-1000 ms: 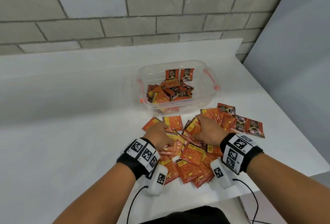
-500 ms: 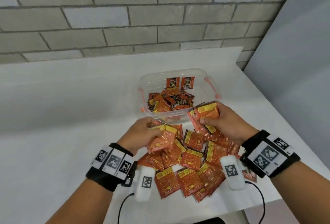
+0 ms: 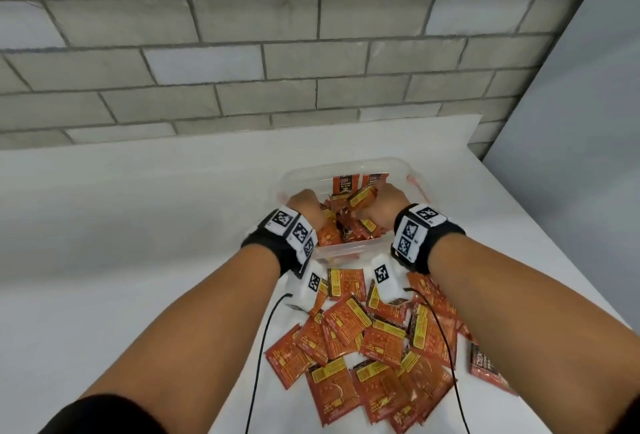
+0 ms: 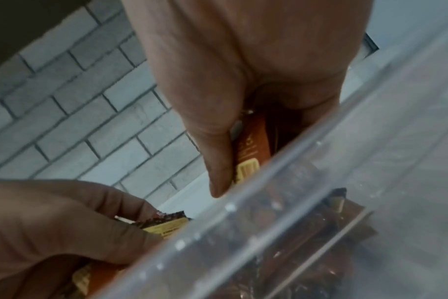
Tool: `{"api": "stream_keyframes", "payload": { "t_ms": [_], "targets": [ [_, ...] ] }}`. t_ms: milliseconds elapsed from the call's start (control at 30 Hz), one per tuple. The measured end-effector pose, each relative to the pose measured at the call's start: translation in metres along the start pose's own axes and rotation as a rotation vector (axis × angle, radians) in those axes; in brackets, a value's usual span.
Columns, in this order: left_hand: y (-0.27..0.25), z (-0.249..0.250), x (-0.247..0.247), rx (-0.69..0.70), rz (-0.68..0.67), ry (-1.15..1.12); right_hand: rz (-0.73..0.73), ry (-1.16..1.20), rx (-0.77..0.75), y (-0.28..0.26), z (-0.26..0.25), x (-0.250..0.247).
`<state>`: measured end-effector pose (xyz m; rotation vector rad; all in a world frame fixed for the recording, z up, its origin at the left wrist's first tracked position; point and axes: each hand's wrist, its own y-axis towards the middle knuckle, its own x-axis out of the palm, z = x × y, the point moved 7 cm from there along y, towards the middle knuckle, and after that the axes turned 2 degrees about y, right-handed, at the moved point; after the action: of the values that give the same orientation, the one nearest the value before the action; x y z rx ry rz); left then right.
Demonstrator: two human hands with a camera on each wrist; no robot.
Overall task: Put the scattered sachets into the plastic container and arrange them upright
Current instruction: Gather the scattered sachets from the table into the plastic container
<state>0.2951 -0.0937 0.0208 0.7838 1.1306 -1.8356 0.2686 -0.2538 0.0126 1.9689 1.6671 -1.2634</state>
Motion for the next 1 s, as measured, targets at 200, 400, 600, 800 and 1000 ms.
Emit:
{"api": "stream_keyframes", "payload": {
  "t_ms": [200,400,600,800,1000],
  "targets": [
    [0.002,0.007,0.009,0.015,0.048,0.03,-0.063,-0.11,-0.002,0.006,0.002,0.012],
    [-0.012,0.0,-0.015,0.102,0.148,-0.198,-0.006,-0.156,-0.074,-0.008,-0.005,-0.006],
    [-0.047,-0.041,-0.029,0.117,0.158,-0.345,0.118,-0.096,-0.287,-0.052,-0.015,-0.026],
    [-0.071,-0.097,0.012,-0.053,0.085,-0.3,-0.09,0.018,-0.323,-0.108,-0.003,-0.01],
    [-0.066,-0.083,0.071,-0.072,-0.041,-0.041,-0.235,-0.372,-0.38,-0.101,0.014,0.061]
  ]
}}
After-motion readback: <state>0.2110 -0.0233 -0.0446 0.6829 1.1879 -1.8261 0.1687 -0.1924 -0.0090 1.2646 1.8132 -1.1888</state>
